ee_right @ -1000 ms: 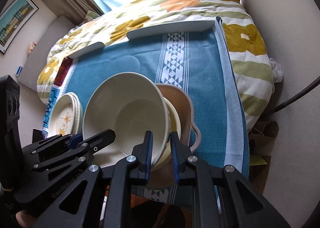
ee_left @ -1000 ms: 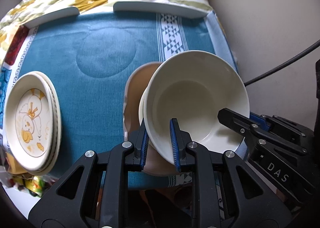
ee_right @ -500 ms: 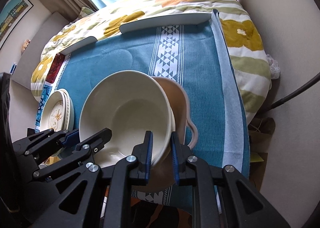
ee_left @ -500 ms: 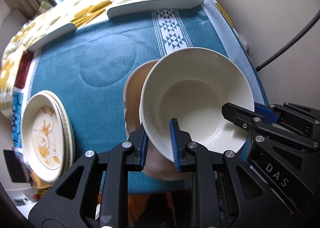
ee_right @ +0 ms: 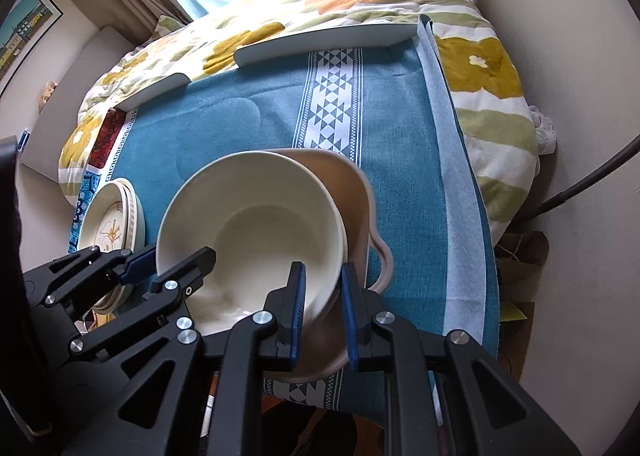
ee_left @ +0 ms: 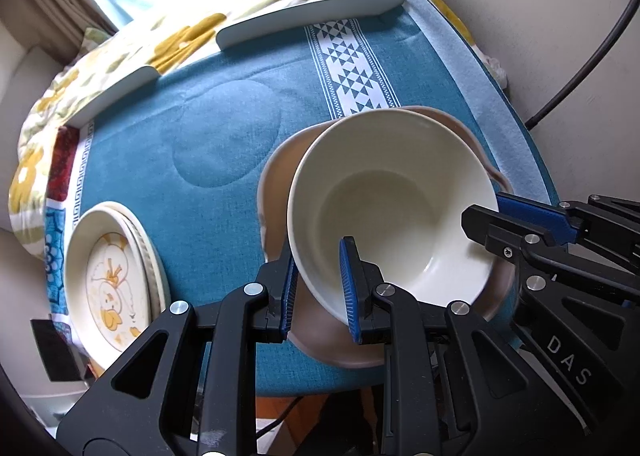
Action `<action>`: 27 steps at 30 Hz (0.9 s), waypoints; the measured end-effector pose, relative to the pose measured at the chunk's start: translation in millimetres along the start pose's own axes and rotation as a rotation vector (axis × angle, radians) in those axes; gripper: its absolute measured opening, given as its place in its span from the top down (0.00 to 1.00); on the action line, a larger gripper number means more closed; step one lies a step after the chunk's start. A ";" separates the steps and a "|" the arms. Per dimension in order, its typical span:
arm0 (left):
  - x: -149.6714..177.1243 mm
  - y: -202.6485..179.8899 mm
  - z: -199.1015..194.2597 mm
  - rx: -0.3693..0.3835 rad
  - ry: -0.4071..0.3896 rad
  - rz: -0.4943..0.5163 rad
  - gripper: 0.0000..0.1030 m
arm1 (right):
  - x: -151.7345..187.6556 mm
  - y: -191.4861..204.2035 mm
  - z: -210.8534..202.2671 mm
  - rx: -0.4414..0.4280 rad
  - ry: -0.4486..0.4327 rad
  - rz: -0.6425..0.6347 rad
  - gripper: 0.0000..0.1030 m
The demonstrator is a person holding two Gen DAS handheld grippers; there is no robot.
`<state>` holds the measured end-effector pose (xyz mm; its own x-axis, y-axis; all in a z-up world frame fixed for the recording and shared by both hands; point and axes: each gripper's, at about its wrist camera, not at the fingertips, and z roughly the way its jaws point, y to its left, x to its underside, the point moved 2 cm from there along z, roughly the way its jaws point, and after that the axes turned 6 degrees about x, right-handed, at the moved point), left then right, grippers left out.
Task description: Organize plates and bowls
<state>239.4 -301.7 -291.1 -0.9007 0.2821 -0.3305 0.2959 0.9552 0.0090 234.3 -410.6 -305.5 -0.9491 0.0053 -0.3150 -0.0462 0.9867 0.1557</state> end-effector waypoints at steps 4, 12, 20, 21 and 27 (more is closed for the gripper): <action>0.4 0.1 0.2 -0.001 0.001 0.006 0.82 | 0.6 1.1 -0.3 0.008 0.001 0.001 0.84; -2.2 13.1 -6.0 0.053 -0.005 -0.034 0.82 | -2.2 -2.8 -12.6 -0.011 -0.025 0.022 0.84; -5.9 40.0 -45.6 0.080 -0.062 -0.089 0.82 | -6.3 -13.3 -44.4 -0.023 -0.071 0.043 0.84; -5.7 44.1 -51.4 0.082 -0.067 -0.096 0.76 | -5.9 -14.9 -50.4 -0.035 -0.084 0.045 0.84; 3.1 66.9 -97.1 0.001 -0.225 -0.081 0.00 | 2.2 -23.2 -81.4 -0.115 -0.181 0.021 0.06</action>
<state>225.5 -228.3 -199.9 -0.8278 0.1779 -0.5321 0.2262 0.9737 -0.0264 207.9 -446.6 -233.6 -0.8792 0.0650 -0.4719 -0.0722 0.9610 0.2669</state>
